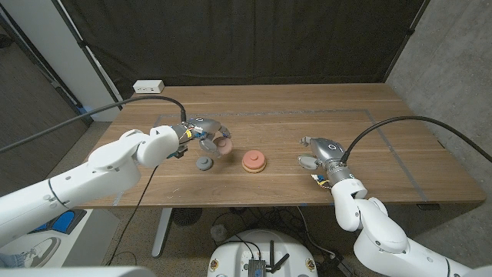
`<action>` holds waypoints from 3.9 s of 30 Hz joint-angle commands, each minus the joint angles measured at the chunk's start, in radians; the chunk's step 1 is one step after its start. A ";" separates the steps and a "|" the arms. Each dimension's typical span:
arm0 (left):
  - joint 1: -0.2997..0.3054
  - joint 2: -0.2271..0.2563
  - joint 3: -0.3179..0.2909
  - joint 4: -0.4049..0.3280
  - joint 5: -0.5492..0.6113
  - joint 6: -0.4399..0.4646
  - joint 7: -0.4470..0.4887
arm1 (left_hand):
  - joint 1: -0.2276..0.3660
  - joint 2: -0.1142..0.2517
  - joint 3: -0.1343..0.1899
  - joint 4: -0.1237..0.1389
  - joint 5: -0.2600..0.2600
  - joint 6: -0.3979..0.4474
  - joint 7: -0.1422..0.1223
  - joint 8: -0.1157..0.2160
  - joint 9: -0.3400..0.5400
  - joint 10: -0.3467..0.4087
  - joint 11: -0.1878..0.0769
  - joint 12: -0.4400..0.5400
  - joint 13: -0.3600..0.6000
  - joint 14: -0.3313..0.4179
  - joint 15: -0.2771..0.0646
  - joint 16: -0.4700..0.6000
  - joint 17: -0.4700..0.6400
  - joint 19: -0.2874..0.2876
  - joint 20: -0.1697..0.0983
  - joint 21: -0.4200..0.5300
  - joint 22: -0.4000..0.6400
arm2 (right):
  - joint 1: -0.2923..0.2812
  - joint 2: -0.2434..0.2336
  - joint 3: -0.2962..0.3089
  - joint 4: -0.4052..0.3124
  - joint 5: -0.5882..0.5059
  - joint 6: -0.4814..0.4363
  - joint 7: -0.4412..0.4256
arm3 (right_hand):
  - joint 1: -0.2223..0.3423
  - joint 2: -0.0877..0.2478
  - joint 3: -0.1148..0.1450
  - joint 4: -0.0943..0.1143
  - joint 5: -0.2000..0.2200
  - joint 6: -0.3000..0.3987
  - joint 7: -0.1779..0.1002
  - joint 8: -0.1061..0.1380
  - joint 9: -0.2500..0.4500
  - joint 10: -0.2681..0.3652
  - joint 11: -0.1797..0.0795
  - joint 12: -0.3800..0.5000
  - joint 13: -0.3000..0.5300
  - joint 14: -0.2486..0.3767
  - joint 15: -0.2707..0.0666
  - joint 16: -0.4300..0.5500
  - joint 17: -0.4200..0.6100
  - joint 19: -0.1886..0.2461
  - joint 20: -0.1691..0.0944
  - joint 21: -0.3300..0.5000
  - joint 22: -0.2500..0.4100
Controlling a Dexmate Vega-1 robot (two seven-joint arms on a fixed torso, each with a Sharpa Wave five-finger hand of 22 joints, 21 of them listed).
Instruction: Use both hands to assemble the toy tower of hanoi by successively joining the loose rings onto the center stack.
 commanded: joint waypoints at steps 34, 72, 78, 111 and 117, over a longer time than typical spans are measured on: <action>-0.125 -0.131 0.093 0.140 -0.012 -0.205 -0.038 | 0.005 0.009 -0.010 0.006 0.007 0.004 0.004 -0.006 0.004 0.064 -0.051 -0.012 0.038 0.012 -0.073 0.008 0.003 0.004 -0.143 0.002 0.005 | -0.005 0.003 -0.001 -0.011 -0.001 -0.036 -0.019 | 0.002 0.008 0.004 -0.009 0.014 0.018 0.006 -0.006 0.002 0.015 -0.001 -0.008 0.007 0.002 -0.083 0.005 0.003 0.001 -0.074 0.006 0.003; -0.253 -0.249 0.212 0.230 0.044 -0.247 -0.163 | 0.000 0.012 -0.015 0.008 0.007 0.010 0.001 -0.013 0.005 0.062 -0.046 -0.025 0.054 -0.001 -0.074 0.001 0.002 -0.005 -0.142 0.001 0.004 | -0.006 -0.002 -0.003 -0.016 0.020 -0.050 -0.043 | 0.001 0.013 0.006 -0.009 0.018 0.018 0.005 -0.010 0.004 0.018 -0.001 -0.014 0.008 0.000 -0.082 0.005 0.003 -0.002 -0.074 0.006 0.002; -0.273 -0.264 0.230 0.234 0.062 -0.244 -0.188 | -0.001 0.011 -0.016 0.008 0.007 0.010 0.001 -0.014 0.005 0.062 -0.047 -0.028 0.055 -0.003 -0.074 -0.001 0.001 -0.008 -0.142 0.000 0.003 | -0.010 -0.005 0.000 -0.021 0.022 -0.051 -0.050 | 0.002 0.014 0.007 -0.010 0.019 0.018 0.007 -0.011 0.004 0.020 -0.001 -0.014 0.009 0.000 -0.082 0.005 0.003 -0.002 -0.074 0.005 0.001; -0.276 -0.303 0.265 0.267 0.134 -0.242 -0.185 | -0.007 0.015 -0.020 0.010 0.008 0.014 0.000 -0.019 0.006 0.066 -0.047 -0.036 0.061 -0.004 -0.074 0.000 0.004 -0.010 -0.141 0.000 0.002 | -0.026 -0.017 0.007 -0.029 0.043 -0.062 -0.072 | 0.005 0.019 0.009 -0.011 0.024 0.022 0.006 -0.014 0.007 0.021 -0.001 -0.018 0.012 0.002 -0.082 0.006 0.003 -0.002 -0.074 0.006 0.002; -0.278 -0.306 0.266 0.273 0.129 -0.243 -0.188 | -0.007 0.015 -0.020 0.009 0.008 0.013 0.001 -0.021 0.006 0.068 -0.047 -0.038 0.062 -0.007 -0.074 -0.004 0.002 -0.008 -0.142 0.001 0.002 | -0.025 -0.018 0.008 -0.030 0.047 -0.062 -0.077 | 0.005 0.019 0.009 -0.010 0.024 0.022 0.006 -0.014 0.007 0.021 0.000 -0.018 0.012 0.002 -0.082 0.006 0.003 0.000 -0.074 0.008 0.003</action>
